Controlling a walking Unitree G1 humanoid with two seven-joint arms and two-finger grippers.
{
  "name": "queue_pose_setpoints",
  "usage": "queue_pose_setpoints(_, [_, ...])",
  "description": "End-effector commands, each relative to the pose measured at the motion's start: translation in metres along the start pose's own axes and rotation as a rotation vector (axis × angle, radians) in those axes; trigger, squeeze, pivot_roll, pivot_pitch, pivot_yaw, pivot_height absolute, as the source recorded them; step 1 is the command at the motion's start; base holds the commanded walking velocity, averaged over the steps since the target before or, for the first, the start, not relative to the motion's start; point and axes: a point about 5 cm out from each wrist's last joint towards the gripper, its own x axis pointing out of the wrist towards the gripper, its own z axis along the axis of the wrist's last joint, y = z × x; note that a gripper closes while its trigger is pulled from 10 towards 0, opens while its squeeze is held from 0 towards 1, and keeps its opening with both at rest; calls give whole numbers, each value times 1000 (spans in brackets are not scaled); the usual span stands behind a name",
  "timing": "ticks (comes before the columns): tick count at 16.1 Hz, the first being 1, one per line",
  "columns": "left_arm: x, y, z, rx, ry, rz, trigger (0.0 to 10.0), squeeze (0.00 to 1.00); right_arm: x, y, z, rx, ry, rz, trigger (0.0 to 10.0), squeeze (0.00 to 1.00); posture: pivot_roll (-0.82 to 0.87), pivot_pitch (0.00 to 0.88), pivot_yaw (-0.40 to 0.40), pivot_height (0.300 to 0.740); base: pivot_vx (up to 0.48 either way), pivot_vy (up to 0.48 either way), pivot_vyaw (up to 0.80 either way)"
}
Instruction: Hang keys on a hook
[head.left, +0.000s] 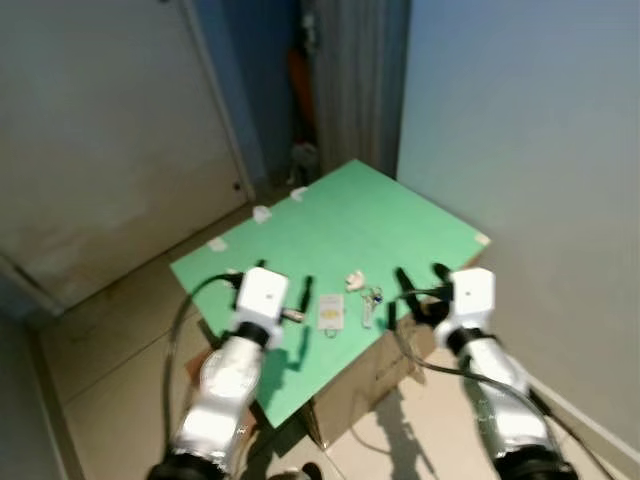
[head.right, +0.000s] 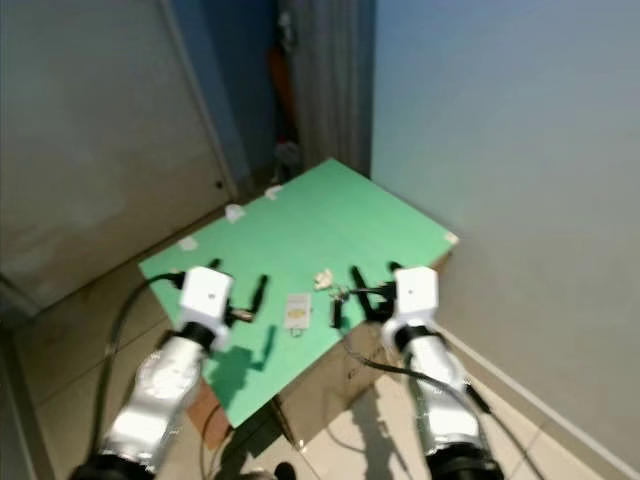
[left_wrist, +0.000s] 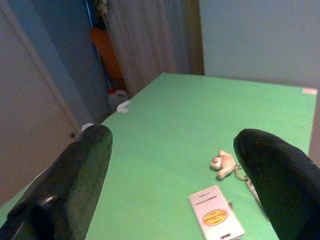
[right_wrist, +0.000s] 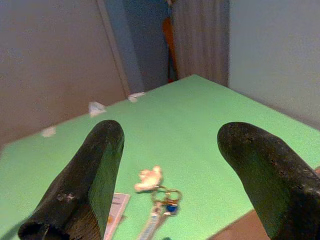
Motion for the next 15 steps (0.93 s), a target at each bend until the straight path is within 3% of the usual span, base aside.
queue_pose_setpoints(1, [0, 11, 3, 26, -13, 37, 10000, 0, 5, 8, 3, 12, -18, 22, 10000, 0, -206, 0, 105, 740, 0, 0, 488])
queue_pose_setpoints(8, [2, 14, 6, 65, -21, 99, 10000, 0, 5, 10, 2, 13, -1, 25, 10000, 0, -210, 0, 105, 740, 376, -248, 60])
queue_pose_setpoints(11, [2, 11, 7, 122, -19, 103, 10000, 0, 5, 11, 1, 16, 2, 27, 10000, 0, -209, 0, 107, 740, 351, -323, 0])
queue_pose_setpoints(15, [2, 8, 4, 66, -5, 105, 10000, 0, 4, 14, 1, 7, -5, 53, 10000, 0, -209, 0, 107, 740, 79, -90, 184])
